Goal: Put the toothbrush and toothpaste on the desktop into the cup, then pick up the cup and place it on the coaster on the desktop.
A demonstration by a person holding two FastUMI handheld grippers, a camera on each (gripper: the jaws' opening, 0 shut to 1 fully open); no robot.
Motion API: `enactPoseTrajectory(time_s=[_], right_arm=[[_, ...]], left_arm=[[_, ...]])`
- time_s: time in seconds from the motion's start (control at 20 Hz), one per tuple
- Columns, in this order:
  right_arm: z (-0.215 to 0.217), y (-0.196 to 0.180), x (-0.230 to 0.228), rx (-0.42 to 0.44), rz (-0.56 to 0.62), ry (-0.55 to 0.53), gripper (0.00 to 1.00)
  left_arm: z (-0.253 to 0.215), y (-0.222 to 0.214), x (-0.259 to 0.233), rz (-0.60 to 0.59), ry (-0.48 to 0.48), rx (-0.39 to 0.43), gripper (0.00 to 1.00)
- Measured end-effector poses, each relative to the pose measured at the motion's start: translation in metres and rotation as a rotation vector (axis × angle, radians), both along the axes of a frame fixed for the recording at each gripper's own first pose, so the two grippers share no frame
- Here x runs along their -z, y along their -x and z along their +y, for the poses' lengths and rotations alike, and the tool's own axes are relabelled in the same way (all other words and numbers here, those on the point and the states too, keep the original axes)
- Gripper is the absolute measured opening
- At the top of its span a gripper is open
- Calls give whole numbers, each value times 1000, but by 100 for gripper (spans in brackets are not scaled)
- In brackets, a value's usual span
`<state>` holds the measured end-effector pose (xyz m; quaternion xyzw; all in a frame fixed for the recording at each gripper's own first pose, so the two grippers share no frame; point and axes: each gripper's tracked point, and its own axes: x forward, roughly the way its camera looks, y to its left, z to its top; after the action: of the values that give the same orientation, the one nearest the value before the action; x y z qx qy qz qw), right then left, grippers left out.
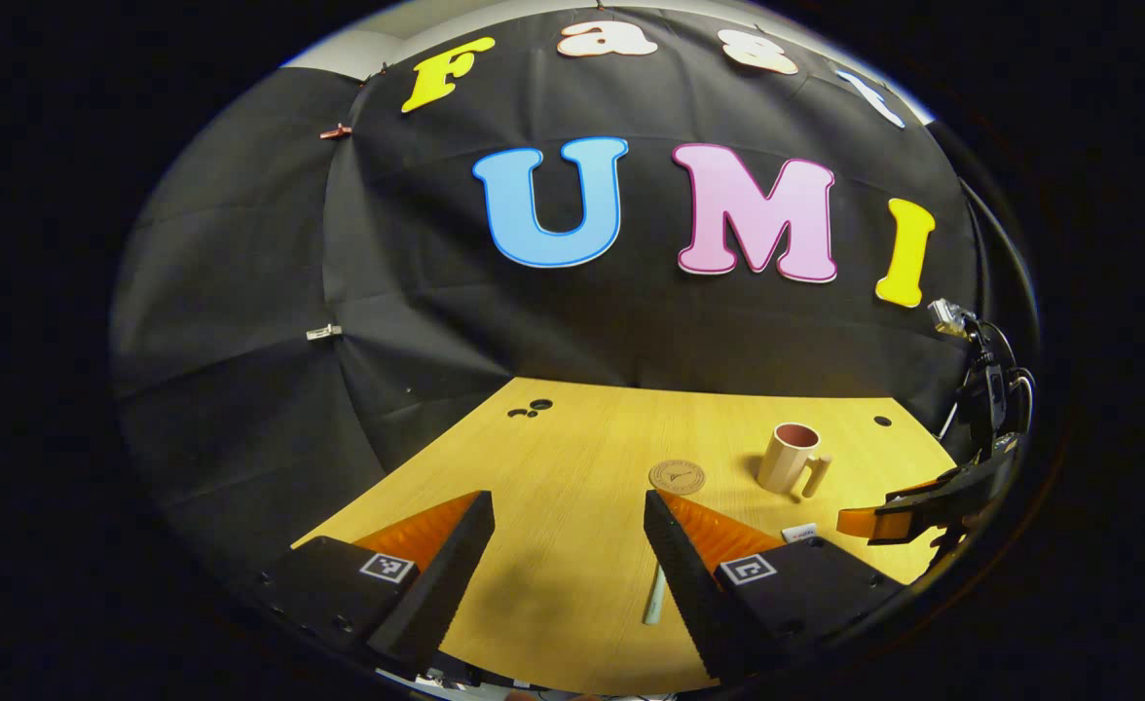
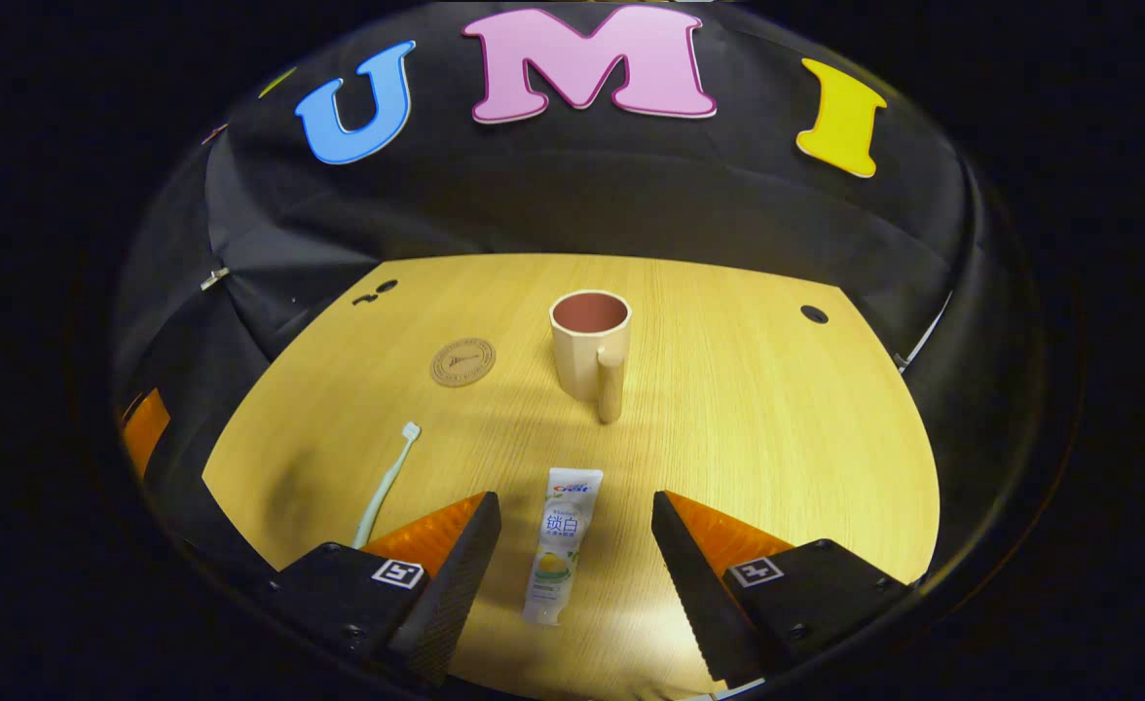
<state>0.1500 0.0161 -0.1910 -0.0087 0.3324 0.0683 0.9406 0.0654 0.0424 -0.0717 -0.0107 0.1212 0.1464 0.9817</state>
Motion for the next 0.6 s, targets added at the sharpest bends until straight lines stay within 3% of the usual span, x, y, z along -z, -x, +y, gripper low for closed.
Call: enactPoseTrajectory(time_s=[0.4,0.6], right_arm=[[6,-7,71,-7,190,3,96],[8,-8,91,-9,232,18,96]], left_arm=[[-8,-8,25,88,18,-44,98],[-13,-9,33,116,19,-42,98]])
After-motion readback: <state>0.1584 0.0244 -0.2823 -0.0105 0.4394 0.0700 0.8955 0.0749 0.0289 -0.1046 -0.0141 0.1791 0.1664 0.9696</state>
